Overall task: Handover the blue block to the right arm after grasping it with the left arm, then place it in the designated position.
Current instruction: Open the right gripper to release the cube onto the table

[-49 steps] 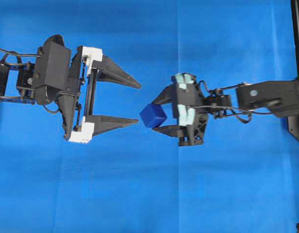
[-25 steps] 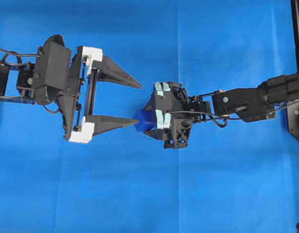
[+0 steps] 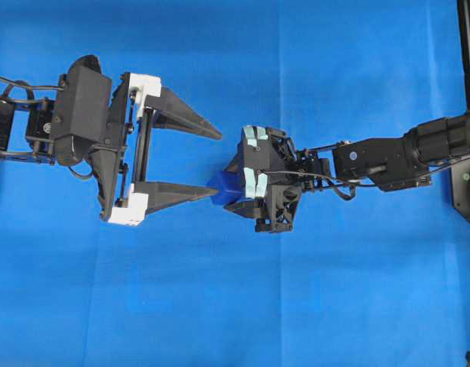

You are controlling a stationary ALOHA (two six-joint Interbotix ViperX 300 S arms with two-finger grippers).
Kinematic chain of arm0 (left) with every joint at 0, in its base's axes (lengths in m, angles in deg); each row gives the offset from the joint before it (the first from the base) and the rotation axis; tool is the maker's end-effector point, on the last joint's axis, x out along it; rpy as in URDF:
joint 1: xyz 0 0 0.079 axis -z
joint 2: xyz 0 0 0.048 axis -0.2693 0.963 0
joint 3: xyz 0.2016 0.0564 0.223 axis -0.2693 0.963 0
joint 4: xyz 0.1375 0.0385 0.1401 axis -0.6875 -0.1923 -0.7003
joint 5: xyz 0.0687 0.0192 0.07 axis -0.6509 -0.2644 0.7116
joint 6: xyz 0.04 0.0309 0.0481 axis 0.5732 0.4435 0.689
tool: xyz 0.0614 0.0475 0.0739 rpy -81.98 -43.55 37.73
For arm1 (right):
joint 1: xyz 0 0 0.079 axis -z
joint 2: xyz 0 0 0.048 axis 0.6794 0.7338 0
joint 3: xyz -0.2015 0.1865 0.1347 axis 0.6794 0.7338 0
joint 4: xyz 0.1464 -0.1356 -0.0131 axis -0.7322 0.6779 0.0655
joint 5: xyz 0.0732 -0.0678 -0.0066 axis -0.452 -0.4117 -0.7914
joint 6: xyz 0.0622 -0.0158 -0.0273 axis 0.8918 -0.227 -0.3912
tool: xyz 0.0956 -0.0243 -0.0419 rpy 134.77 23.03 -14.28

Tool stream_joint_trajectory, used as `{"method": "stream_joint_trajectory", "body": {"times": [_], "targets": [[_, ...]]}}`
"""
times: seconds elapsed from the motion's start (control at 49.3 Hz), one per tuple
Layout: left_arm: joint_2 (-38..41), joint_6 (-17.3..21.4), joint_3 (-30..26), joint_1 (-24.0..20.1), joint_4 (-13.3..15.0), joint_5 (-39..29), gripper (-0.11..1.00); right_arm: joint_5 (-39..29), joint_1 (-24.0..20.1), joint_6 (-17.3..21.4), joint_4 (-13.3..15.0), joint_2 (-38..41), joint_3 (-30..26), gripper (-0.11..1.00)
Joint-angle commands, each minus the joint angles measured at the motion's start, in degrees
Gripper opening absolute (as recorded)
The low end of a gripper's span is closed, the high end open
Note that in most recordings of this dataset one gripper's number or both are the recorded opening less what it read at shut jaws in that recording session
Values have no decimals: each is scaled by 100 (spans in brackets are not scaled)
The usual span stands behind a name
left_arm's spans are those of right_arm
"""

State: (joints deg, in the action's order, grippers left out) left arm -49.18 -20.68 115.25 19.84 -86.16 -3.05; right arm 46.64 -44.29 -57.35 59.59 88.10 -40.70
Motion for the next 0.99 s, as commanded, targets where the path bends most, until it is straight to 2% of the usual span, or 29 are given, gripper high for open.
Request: {"method": "stream_joint_trajectory", "body": {"times": [0.0, 0.243, 0.365, 0.426, 0.466, 0.547, 0.77, 0.973], "targets": [[-114, 0, -53, 9, -9, 44, 93, 26, -9, 9, -62, -88, -79, 51], [-114, 9, -53, 18, -9, 44, 93, 53, -26, 9, -193, -79, -88, 54], [-114, 18, -53, 9, -9, 44, 93, 53, -44, 9, -246, -88, -79, 86], [-114, 26, -53, 9, -9, 44, 93, 26, -44, 9, -255, -79, -97, 97], [-114, 26, -53, 9, -9, 44, 93, 26, -44, 9, -272, -79, -105, 96], [-114, 35, -44, 18, -9, 44, 93, 26, -44, 9, -299, -88, -114, 88], [-123, 35, -35, 18, -9, 35, 93, -211, -44, -9, -290, -369, -105, 92], [-158, 35, 0, 9, -9, 35, 93, -976, -62, -44, -264, -1169, -70, 92]]}}
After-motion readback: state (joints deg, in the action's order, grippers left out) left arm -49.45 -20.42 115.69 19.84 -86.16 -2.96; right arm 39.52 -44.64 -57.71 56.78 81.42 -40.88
